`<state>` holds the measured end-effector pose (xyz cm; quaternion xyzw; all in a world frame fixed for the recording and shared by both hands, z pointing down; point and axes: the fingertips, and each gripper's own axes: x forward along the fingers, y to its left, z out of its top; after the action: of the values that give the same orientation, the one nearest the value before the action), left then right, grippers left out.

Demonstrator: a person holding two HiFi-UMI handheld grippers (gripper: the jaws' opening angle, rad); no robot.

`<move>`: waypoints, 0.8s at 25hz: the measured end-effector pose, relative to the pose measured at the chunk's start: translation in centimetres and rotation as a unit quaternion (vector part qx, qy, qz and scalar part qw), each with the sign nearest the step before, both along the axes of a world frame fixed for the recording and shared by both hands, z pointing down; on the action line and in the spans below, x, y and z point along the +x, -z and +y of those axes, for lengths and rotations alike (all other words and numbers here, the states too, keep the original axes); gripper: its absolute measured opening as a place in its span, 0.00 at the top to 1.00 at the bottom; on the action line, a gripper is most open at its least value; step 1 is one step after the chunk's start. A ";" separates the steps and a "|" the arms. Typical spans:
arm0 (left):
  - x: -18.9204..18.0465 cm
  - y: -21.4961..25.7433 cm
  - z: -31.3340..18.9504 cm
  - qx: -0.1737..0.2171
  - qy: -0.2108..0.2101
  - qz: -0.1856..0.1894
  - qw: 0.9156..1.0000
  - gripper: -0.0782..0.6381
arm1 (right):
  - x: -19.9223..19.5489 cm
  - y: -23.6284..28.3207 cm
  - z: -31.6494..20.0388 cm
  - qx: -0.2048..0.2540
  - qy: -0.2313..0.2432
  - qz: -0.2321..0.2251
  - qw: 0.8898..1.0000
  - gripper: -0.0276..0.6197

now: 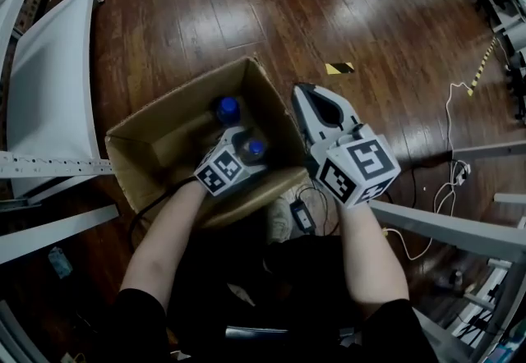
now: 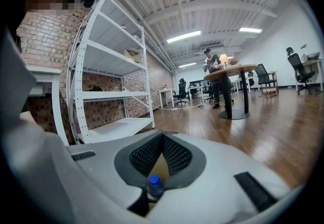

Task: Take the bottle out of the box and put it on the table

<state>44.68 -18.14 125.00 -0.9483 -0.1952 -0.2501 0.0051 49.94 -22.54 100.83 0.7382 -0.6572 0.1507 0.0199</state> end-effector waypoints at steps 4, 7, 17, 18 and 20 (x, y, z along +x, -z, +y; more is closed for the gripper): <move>1.2 -2.3 1.0 0.037 -0.025 -0.019 0.999 0.30 | -0.4 -0.4 0.7 -0.007 0.011 0.001 1.000 0.95; 1.5 -4.1 1.4 0.051 -0.032 -0.045 0.997 0.30 | -0.2 -0.6 1.2 -0.013 0.010 -0.001 1.000 0.95; 1.4 -6.0 -0.1 0.077 0.019 -0.096 0.992 0.45 | -0.5 -1.7 1.5 -0.031 0.010 -0.006 0.999 0.95; 1.1 -6.0 -0.2 0.075 0.022 -0.102 0.992 0.45 | -0.6 -1.9 1.4 -0.035 0.013 -0.004 0.999 0.95; 0.5 -6.1 -0.7 0.068 0.029 -0.116 0.990 0.45 | -0.7 -1.9 1.3 -0.039 0.016 0.002 0.999 0.95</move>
<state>45.19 -18.81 131.09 -0.9155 -0.1499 -0.3713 0.0398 49.24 -21.29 102.69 0.7263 -0.6628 0.1747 0.0521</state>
